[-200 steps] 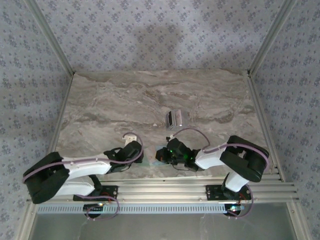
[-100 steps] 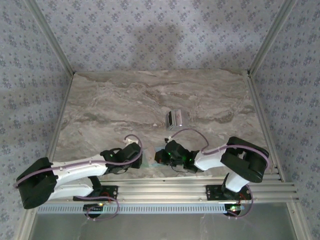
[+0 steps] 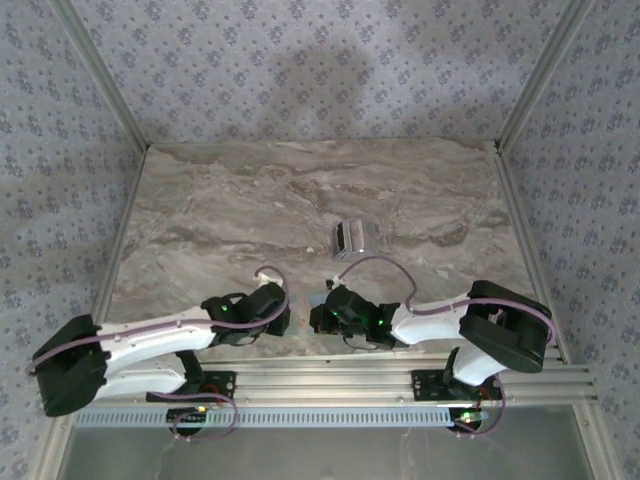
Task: Put the credit cards into the card holder
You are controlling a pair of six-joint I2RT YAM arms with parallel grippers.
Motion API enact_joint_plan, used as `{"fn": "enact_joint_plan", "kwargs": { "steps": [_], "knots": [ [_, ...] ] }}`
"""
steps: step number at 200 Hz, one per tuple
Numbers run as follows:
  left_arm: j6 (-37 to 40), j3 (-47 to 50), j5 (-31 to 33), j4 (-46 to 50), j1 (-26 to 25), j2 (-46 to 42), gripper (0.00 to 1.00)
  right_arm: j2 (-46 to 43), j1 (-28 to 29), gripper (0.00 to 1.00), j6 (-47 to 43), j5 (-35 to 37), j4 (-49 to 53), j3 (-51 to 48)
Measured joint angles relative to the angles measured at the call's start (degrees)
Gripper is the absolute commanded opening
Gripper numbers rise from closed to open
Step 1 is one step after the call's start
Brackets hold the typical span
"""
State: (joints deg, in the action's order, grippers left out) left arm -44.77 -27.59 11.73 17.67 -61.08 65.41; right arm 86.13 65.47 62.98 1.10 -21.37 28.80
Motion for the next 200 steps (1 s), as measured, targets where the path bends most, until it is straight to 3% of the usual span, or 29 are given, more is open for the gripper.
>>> {"fn": "enact_joint_plan", "kwargs": {
  "steps": [37,200],
  "knots": [
    [0.15,-0.55,0.00,-1.73,-2.25,5.88,0.27,0.00,-0.09,0.03,0.00,0.00,-0.04,-0.02],
    [-1.38,1.22,2.67,-4.37,-4.24,5.40,0.27,4.31,-3.21,0.00,8.50,-2.36,-13.38,-4.74]
  ]
}}
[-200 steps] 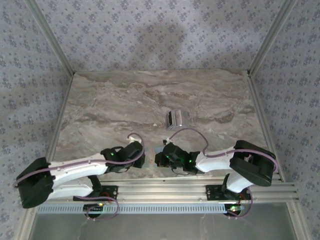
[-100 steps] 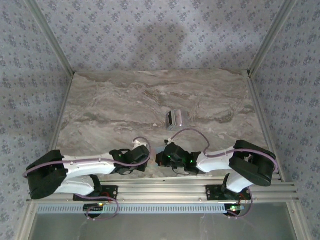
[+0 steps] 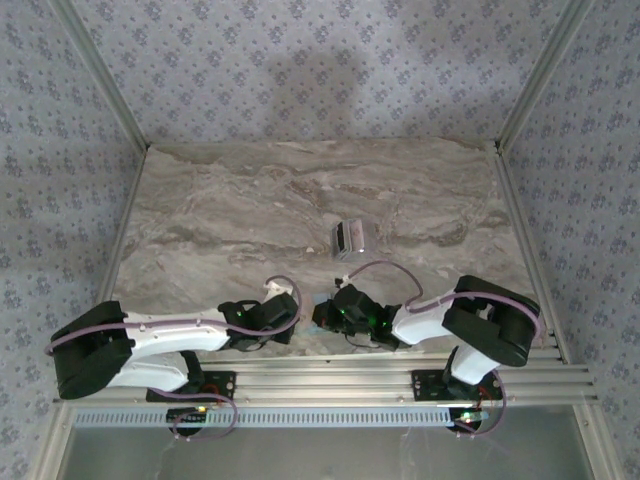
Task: Put the credit cards into the card holder
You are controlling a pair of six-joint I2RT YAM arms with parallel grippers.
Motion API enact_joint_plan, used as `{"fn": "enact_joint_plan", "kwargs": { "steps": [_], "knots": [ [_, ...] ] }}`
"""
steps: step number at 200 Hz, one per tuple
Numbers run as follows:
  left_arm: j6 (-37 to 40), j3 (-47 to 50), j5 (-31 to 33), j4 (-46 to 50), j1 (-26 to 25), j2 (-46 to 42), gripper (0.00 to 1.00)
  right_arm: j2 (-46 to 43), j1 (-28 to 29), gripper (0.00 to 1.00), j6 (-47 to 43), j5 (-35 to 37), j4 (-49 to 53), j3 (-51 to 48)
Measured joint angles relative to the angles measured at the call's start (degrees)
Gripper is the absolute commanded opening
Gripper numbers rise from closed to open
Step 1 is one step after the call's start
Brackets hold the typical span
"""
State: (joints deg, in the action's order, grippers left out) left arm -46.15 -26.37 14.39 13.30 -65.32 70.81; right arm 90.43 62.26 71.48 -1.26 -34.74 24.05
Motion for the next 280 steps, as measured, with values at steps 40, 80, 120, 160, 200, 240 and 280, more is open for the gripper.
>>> {"fn": "enact_joint_plan", "kwargs": {
  "steps": [40,80,120,160,200,240,280],
  "knots": [
    [-0.02,0.50,0.20,-0.59,-0.07,-0.26,0.27,0.42,0.00,0.00,1.29,0.04,-0.70,-0.13],
    [-0.26,0.61,0.42,-0.74,-0.07,-0.28,0.27,1.31,0.00,0.00,2.29,0.04,-2.05,-0.13],
    [-0.42,0.61,0.48,-0.76,-0.07,-0.17,0.26,1.99,0.02,0.00,2.71,-0.02,-3.08,-0.13],
    [-0.48,0.61,0.68,-0.66,-0.11,-0.28,0.26,1.60,0.00,0.00,2.71,0.13,-2.99,-0.28],
    [-1.05,1.05,1.05,-0.66,-0.37,-0.96,0.26,0.63,0.02,0.00,2.71,0.70,-2.03,-0.66],
    [-1.07,1.05,1.07,-0.68,-0.37,-0.94,0.26,0.61,0.42,0.00,4.24,1.75,-2.47,-1.11],
    [-1.07,1.05,1.07,-0.70,-0.37,-0.87,0.26,-0.63,1.14,0.00,6.01,3.52,-3.32,-2.69]
  ]
}}
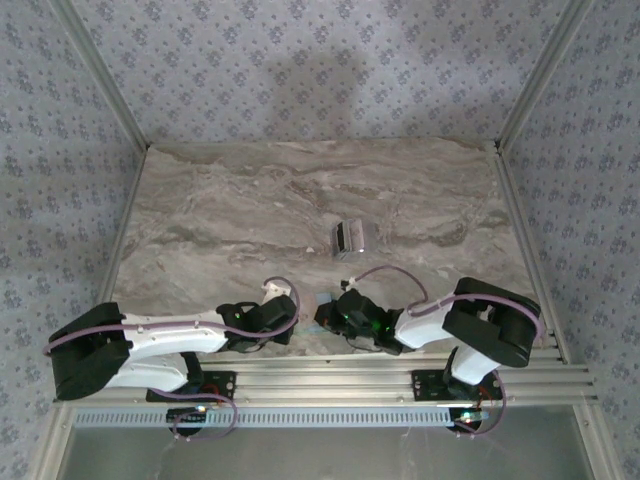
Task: Put the credit cards into the card holder
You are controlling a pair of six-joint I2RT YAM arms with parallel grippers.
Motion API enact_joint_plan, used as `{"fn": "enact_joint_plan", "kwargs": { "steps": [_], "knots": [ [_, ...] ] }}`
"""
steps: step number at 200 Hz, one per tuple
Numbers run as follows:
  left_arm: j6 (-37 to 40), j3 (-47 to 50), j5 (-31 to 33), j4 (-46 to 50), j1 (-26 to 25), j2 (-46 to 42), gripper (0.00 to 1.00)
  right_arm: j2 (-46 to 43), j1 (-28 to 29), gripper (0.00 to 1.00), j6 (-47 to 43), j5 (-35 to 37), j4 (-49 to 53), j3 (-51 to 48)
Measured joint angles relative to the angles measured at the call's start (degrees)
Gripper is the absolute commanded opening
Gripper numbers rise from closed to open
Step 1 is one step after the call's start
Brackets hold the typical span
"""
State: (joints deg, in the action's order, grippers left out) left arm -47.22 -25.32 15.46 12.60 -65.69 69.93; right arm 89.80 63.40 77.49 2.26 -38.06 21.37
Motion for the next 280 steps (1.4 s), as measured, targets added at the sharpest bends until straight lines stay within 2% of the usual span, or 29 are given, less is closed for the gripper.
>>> {"fn": "enact_joint_plan", "kwargs": {
  "steps": [280],
  "knots": [
    [0.00,-0.02,0.85,-0.68,-0.11,1.01,0.26,2.51,1.64,0.00,4.15,2.01,-0.83,1.81]
  ]
}}
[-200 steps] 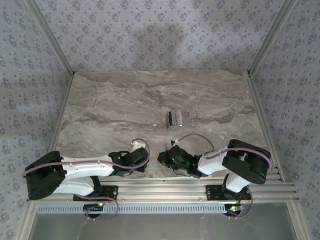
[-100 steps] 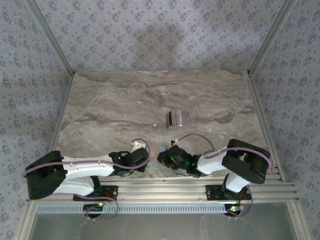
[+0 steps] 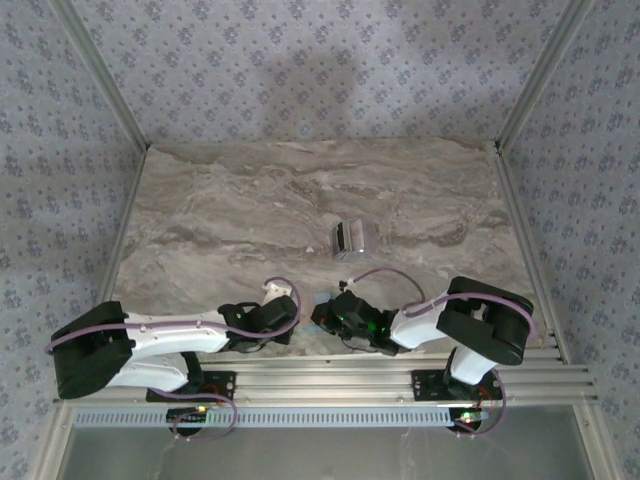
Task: Put the credit cards into the card holder
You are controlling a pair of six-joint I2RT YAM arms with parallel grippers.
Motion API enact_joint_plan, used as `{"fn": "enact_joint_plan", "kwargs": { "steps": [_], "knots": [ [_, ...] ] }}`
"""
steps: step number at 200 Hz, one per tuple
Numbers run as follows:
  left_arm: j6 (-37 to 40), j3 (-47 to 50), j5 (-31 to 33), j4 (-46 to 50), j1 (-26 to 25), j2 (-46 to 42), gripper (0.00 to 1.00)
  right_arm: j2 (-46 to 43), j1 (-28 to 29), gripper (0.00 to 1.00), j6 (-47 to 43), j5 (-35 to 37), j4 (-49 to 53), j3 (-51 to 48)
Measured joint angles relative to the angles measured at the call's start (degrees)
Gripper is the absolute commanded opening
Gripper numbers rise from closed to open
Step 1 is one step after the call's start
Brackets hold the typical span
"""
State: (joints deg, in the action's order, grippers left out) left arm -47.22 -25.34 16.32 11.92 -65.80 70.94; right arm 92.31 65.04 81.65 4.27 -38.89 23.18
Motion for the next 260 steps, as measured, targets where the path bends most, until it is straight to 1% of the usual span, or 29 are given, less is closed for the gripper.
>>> {"fn": "enact_joint_plan", "kwargs": {
  "steps": [32,68,100,125,150,175,192,212,219,236,260],
  "knots": [
    [0.02,-0.04,0.04,0.04,0.00,0.00,0.26,0.09,0.92,0.00,-0.39,1.53,1.01,0.68],
    [0.02,-0.15,1.09,0.85,0.00,-0.22,0.27,0.90,2.56,0.06,-2.43,5.16,4.00,3.15],
    [0.02,-0.24,1.03,1.07,0.00,-0.39,0.27,1.66,3.52,0.08,-3.58,6.95,4.79,3.80],
    [0.07,-0.39,0.81,1.64,0.07,-0.83,0.32,1.86,3.87,0.09,-4.59,7.58,7.08,5.07],
    [0.20,-0.35,-0.76,4.02,0.92,-4.83,0.34,3.19,4.39,0.12,-4.98,7.04,6.80,7.30],
    [0.24,-0.31,-2.51,5.29,3.39,-12.66,0.35,3.15,4.63,0.11,-5.29,6.88,7.37,7.54],
    [0.28,-0.13,-3.50,5.55,5.88,-16.31,0.34,3.08,4.63,0.11,-5.68,6.88,7.69,7.63],
    [0.33,0.35,-3.72,6.36,7.67,-16.81,0.33,3.04,4.66,0.08,-6.08,6.88,8.46,7.91],
    [0.48,0.46,-3.72,6.75,7.74,-16.44,0.32,3.04,4.66,0.06,-6.16,6.88,8.61,7.96],
    [0.79,0.46,-3.69,6.95,8.02,-14.34,0.27,3.04,4.63,0.00,-6.25,6.91,8.83,8.00],
    [1.14,0.46,-3.67,6.27,8.44,-9.20,0.21,2.95,4.63,0.00,-6.25,6.88,8.94,8.00]
  ]
}}
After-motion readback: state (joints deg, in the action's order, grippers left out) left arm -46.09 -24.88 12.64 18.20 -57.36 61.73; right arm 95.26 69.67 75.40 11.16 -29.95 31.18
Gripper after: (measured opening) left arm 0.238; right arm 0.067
